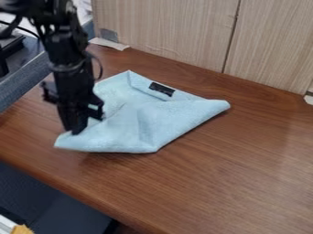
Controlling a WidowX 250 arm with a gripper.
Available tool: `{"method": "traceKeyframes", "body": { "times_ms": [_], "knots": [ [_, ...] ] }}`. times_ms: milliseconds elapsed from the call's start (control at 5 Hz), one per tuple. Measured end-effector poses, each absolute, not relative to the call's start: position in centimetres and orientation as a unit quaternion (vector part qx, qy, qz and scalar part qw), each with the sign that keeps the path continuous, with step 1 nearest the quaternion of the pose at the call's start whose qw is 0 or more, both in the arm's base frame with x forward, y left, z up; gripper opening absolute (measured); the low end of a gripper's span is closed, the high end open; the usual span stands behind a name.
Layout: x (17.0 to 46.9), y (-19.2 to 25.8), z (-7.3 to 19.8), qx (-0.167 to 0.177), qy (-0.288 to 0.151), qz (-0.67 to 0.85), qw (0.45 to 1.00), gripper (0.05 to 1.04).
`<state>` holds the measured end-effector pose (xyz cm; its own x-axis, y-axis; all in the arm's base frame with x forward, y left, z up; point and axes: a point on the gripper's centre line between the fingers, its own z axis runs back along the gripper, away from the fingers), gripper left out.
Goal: Fold the cloth from bottom to top
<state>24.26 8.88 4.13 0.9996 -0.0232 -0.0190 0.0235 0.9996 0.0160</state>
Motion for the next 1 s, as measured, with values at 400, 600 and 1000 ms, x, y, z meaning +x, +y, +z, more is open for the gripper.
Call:
{"method": "traceKeyframes", "body": {
  "times_ms": [400,600,1000],
  "knots": [
    [28.8,4.8,7.2,-0.010,-0.058,-0.035,0.998,0.055],
    [30.9,2.4,7.4,-0.018,-0.070,-0.059,0.996,0.055],
    [34.3,-2.3,5.2,-0.023,-0.061,-0.127,0.990,0.054]
  ]
}}
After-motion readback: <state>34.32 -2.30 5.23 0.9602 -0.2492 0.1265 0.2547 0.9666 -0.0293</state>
